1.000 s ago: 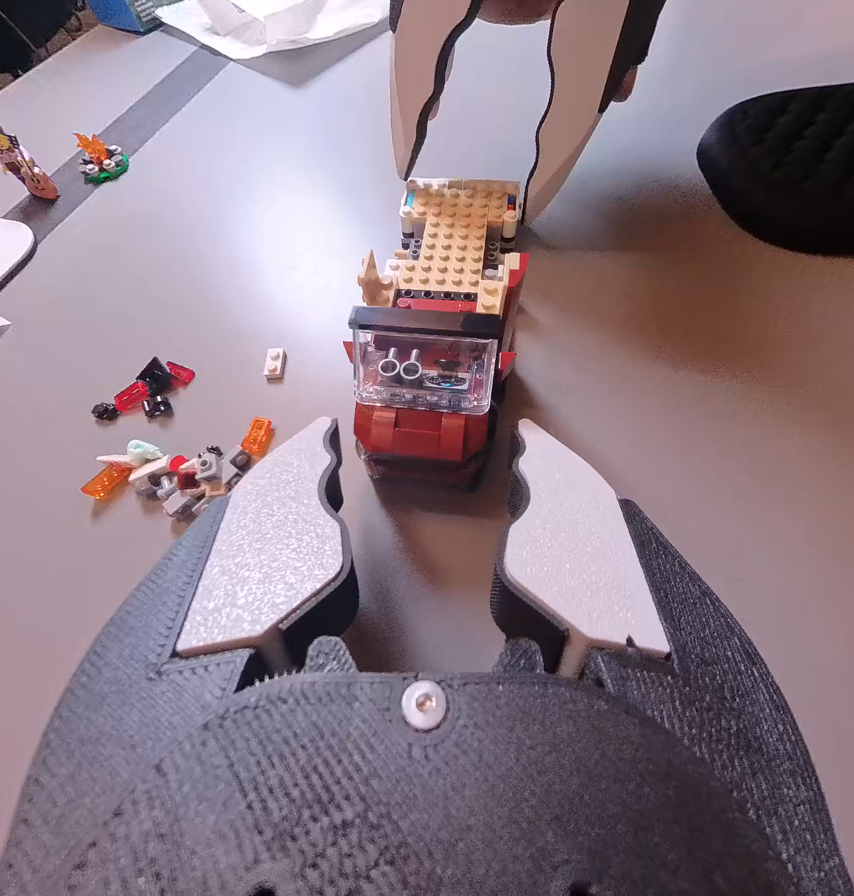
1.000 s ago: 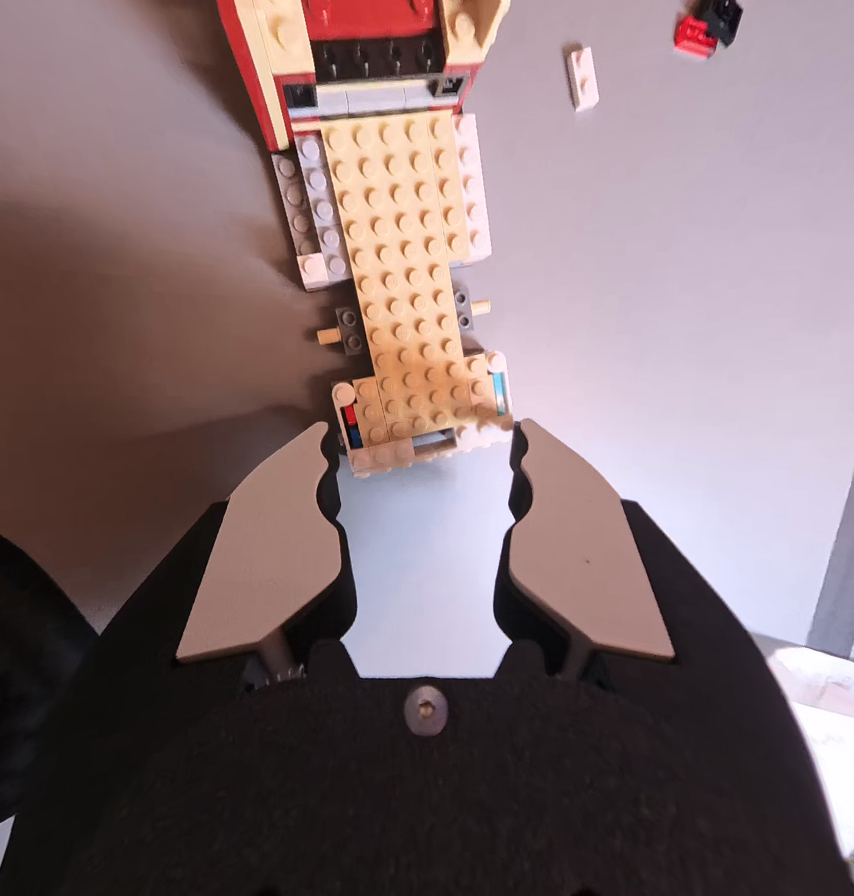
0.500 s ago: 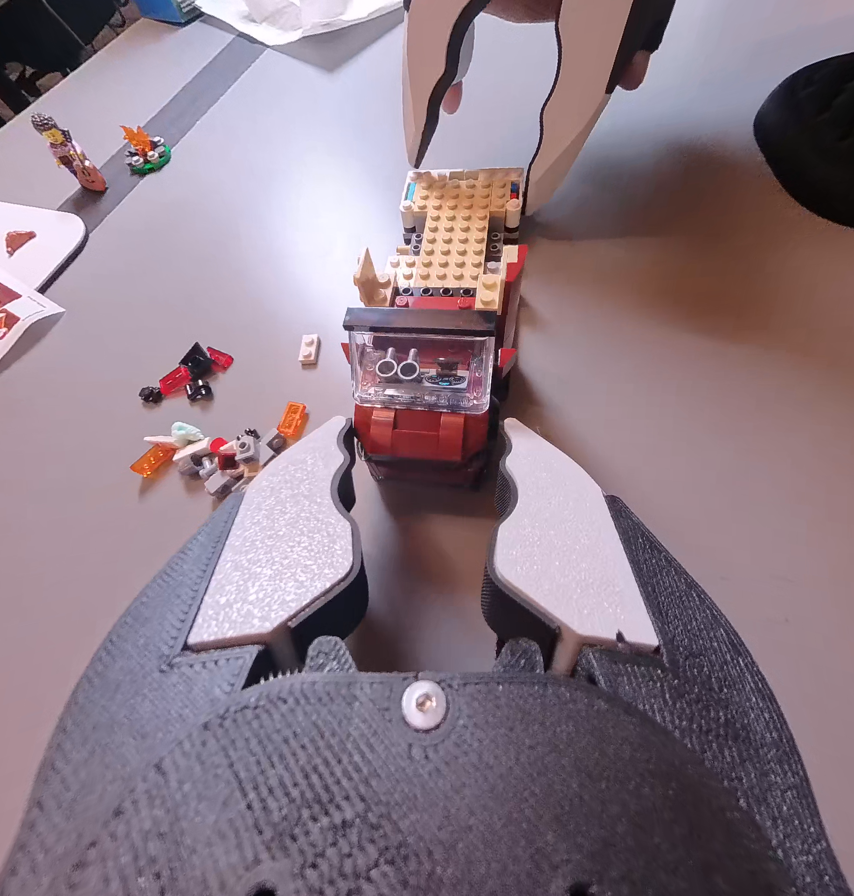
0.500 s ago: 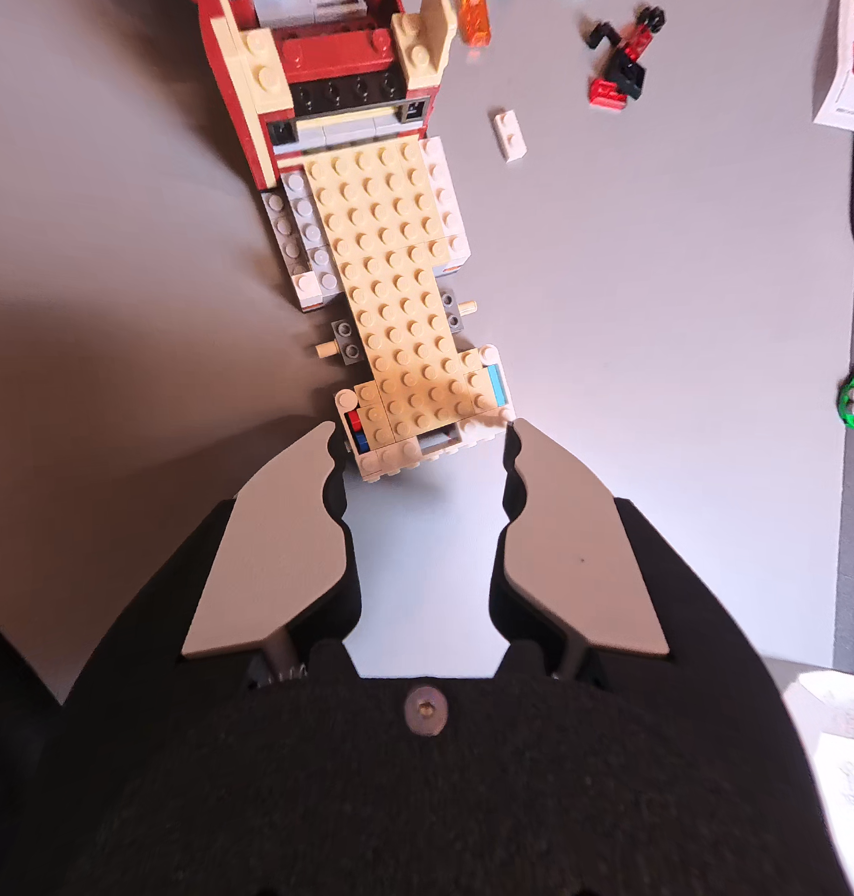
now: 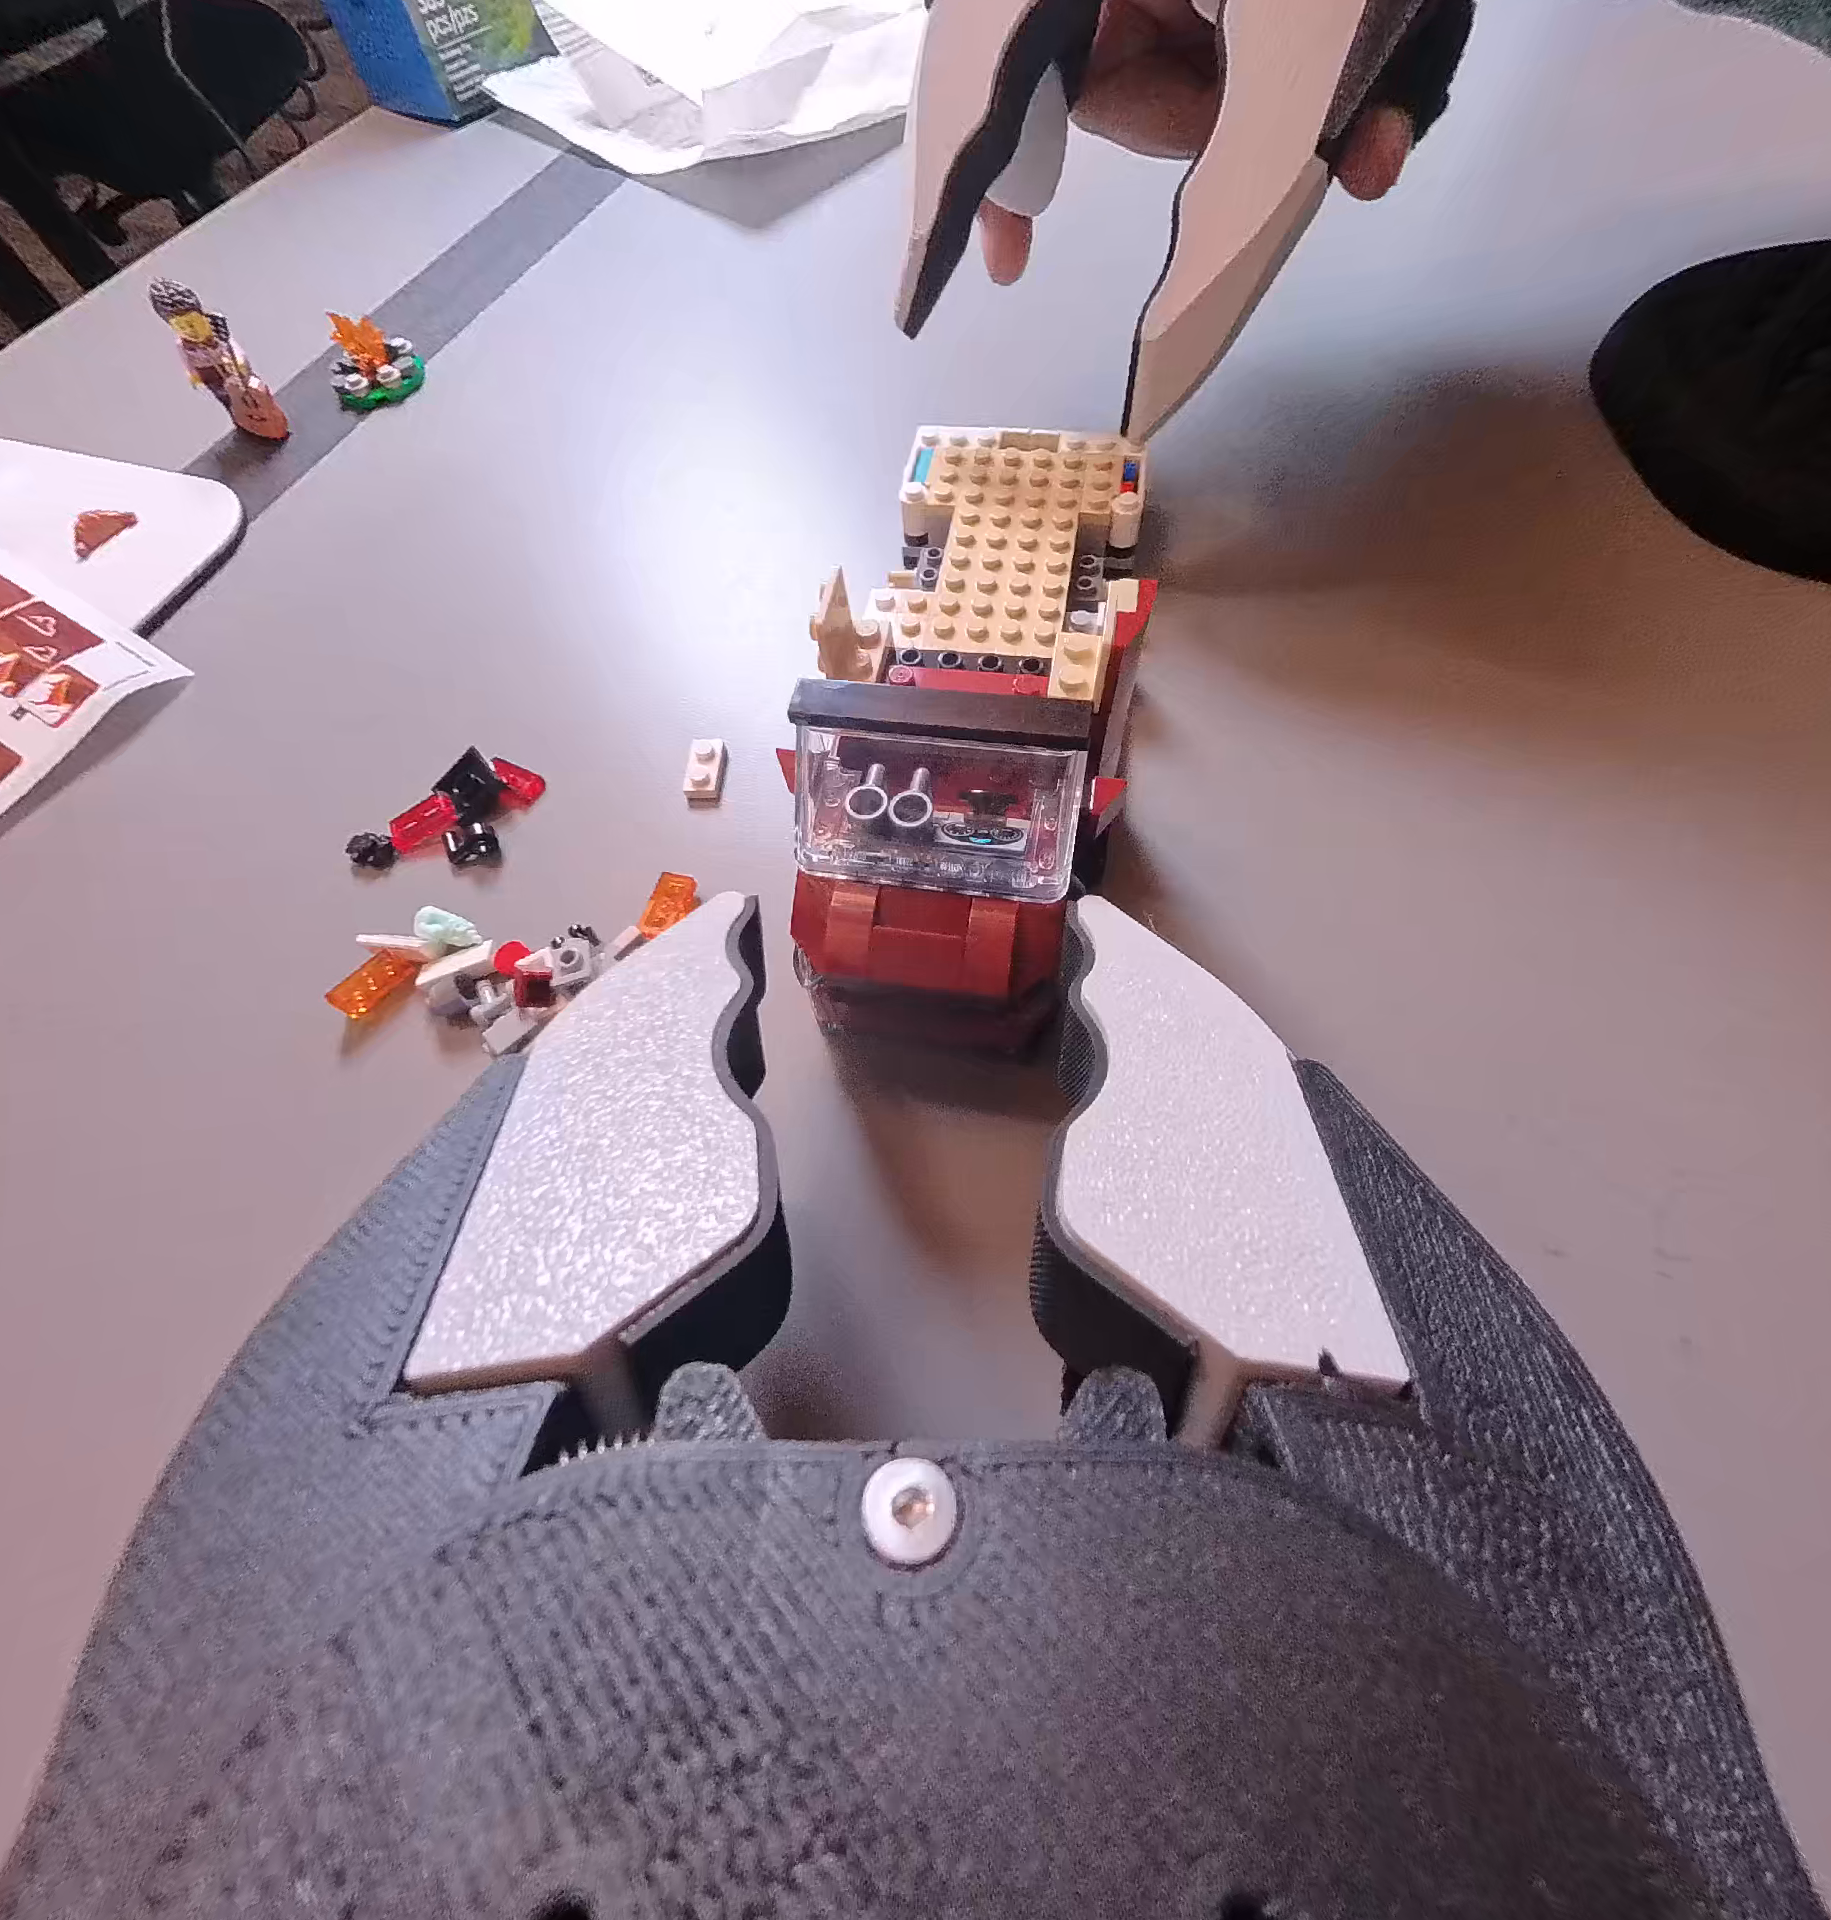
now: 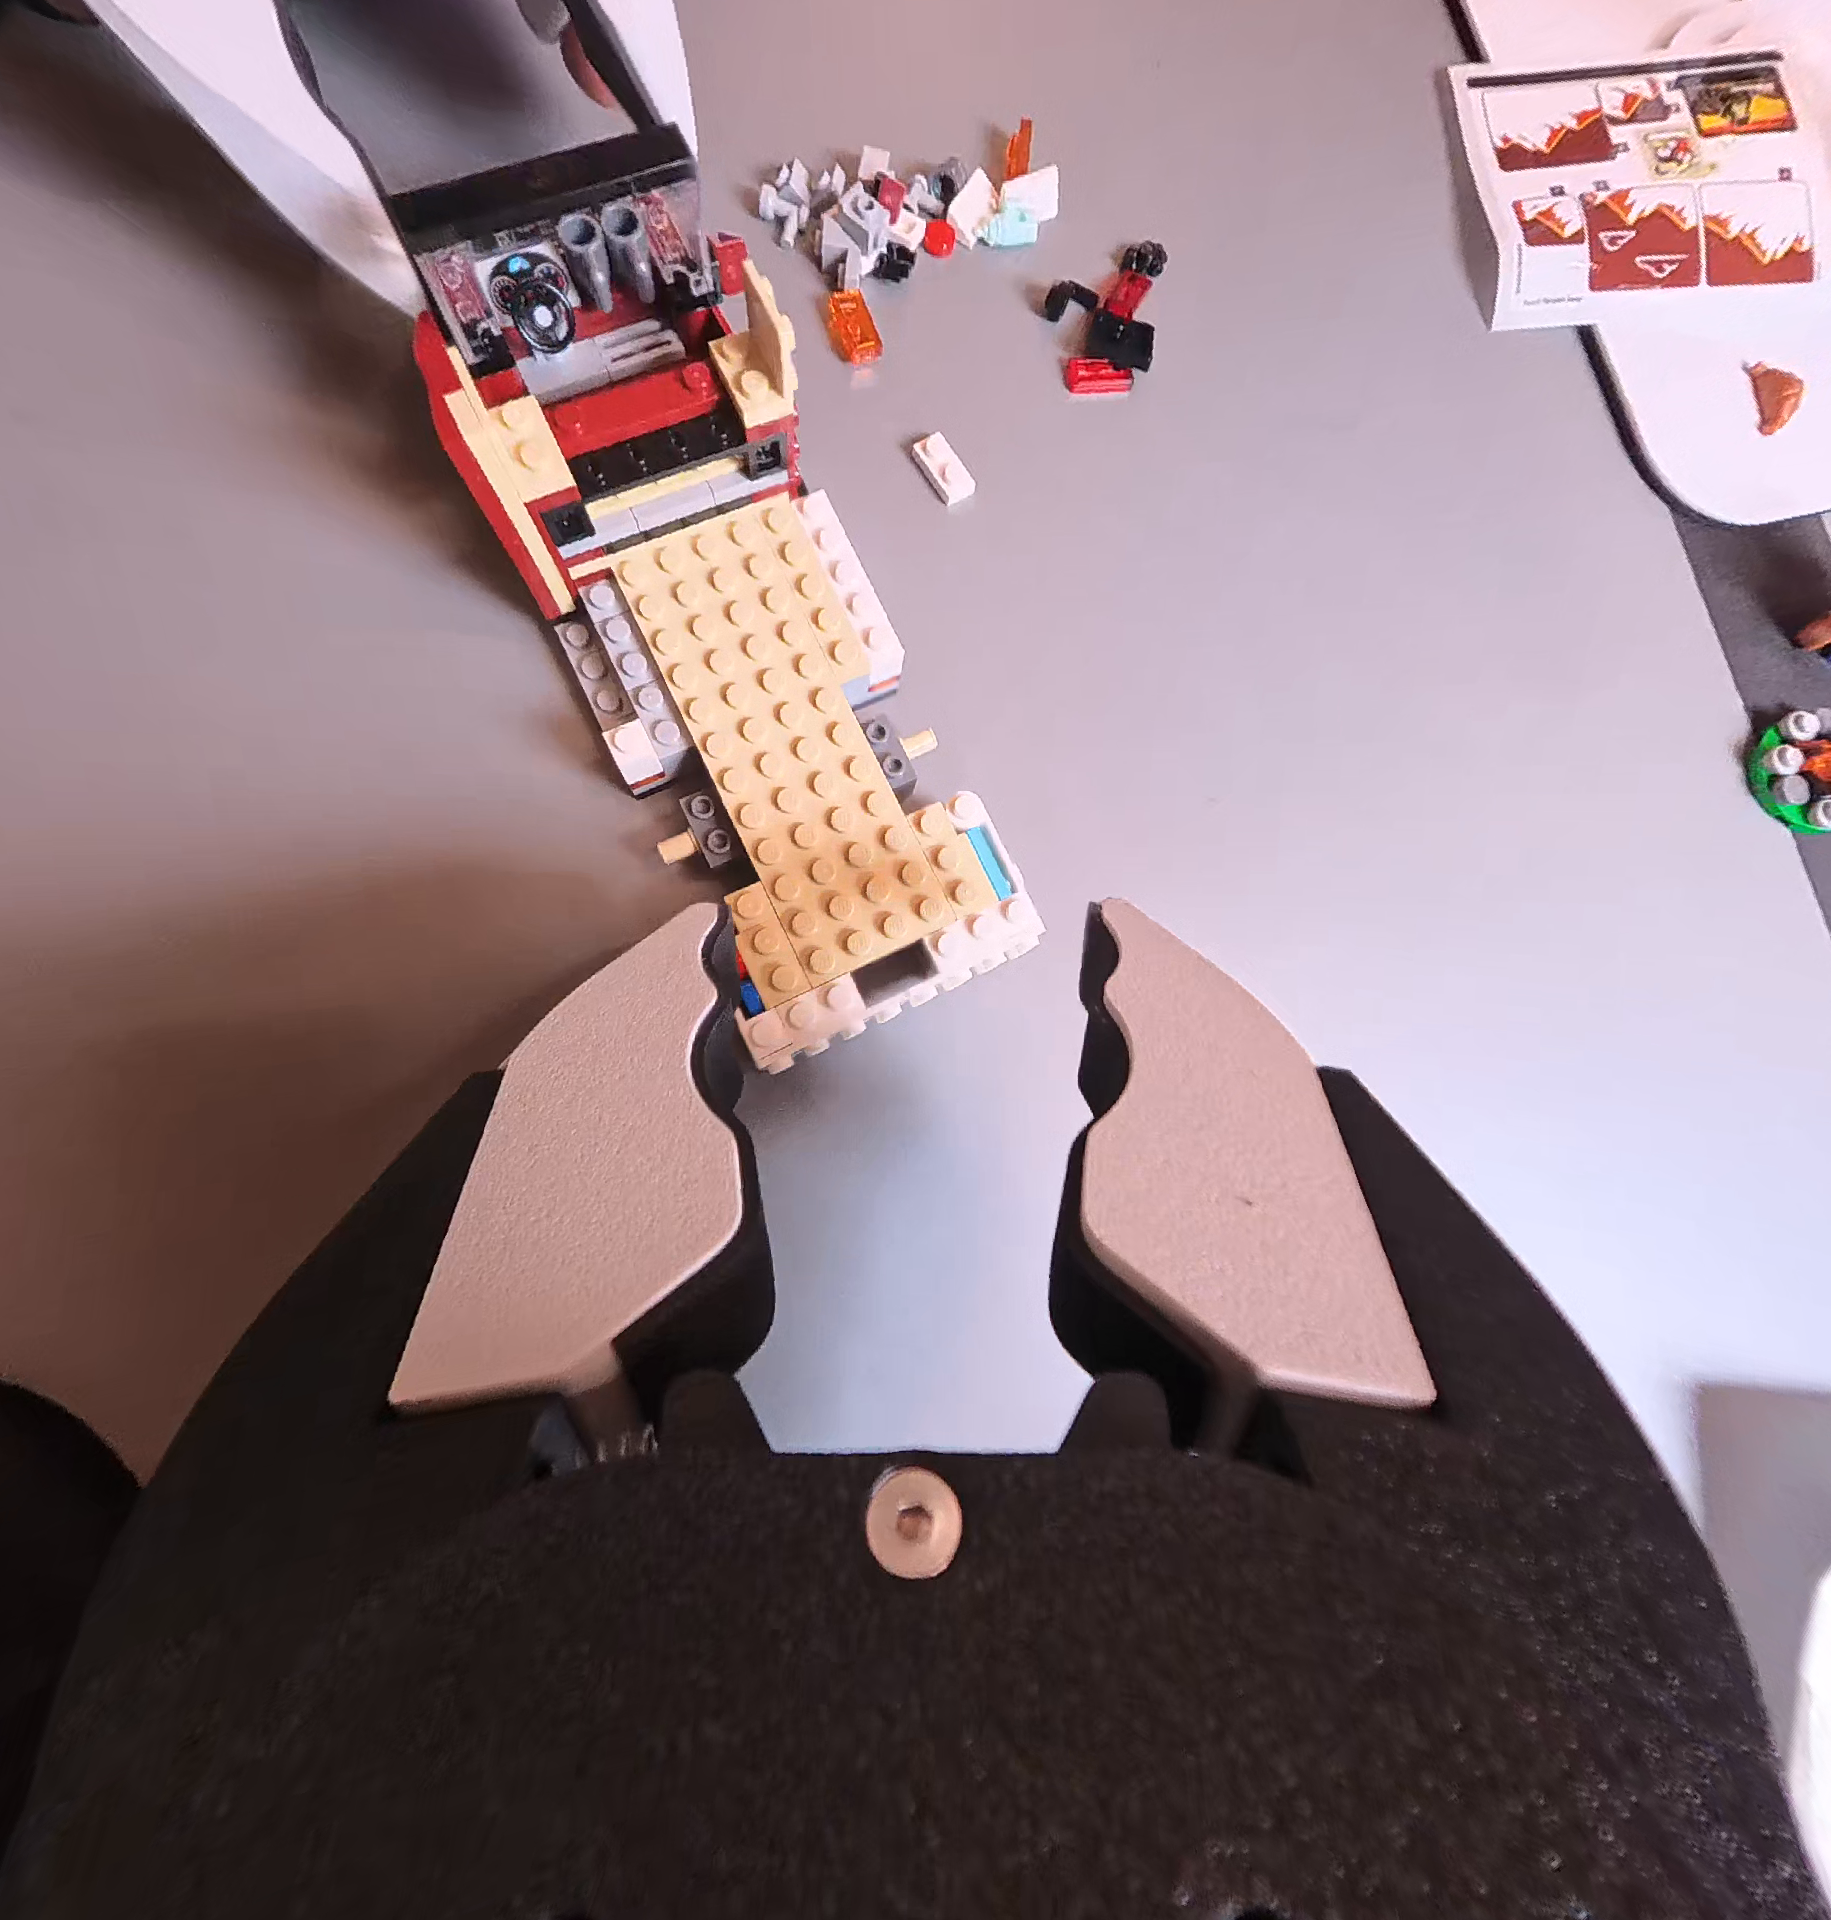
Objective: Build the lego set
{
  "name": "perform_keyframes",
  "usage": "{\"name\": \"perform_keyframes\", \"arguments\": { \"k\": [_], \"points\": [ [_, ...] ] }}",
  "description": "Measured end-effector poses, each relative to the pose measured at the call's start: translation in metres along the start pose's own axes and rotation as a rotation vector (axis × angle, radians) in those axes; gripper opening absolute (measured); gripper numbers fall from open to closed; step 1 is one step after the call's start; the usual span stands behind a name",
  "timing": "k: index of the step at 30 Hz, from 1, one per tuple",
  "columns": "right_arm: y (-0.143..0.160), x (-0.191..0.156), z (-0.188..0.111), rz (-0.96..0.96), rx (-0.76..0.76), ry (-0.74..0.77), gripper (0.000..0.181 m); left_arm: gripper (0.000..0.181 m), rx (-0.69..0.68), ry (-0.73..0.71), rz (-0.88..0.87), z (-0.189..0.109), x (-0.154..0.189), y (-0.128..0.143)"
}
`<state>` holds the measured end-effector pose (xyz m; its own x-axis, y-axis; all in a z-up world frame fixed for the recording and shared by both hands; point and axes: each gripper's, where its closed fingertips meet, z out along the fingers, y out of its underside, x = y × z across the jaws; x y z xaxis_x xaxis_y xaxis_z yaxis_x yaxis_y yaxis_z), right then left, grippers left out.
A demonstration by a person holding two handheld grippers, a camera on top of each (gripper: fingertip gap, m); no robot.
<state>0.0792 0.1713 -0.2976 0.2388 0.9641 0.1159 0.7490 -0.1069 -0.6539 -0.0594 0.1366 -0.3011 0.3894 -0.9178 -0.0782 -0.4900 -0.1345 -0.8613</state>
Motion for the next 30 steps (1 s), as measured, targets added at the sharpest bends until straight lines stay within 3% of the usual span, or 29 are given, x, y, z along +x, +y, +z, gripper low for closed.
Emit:
{"name": "perform_keyframes", "arguments": {
  "k": [8, 13, 17, 19, 22, 30],
  "points": [
    [-0.025, 0.009, 0.001, 0.055, 0.14, 0.07, 0.06, 0.056, 0.138, 0.004, -0.063, -0.015, -0.008, -0.023],
    [-0.05, 0.027, -0.003, 0.134, 0.288, 0.149, 0.054, 0.029, 0.285, -0.134, -0.073, -0.039, -0.031, -0.045],
    [-0.067, 0.041, -0.005, 0.156, 0.359, 0.23, 0.028, 0.0, 0.395, -0.228, -0.096, -0.063, -0.048, -0.057],
    [-0.078, 0.049, -0.008, 0.156, 0.41, 0.303, 0.005, 0.0, 0.42, -0.285, -0.111, -0.072, -0.058, -0.059],
    [-0.095, 0.055, -0.011, 0.131, 0.469, 0.365, 0.0, 0.0, 0.446, -0.352, -0.112, -0.08, -0.067, -0.06],
    [-0.122, 0.078, 0.014, 0.055, 0.366, 0.315, 0.001, 0.0, 0.44, -0.432, -0.159, -0.085, -0.085, -0.052]
  ]
}}
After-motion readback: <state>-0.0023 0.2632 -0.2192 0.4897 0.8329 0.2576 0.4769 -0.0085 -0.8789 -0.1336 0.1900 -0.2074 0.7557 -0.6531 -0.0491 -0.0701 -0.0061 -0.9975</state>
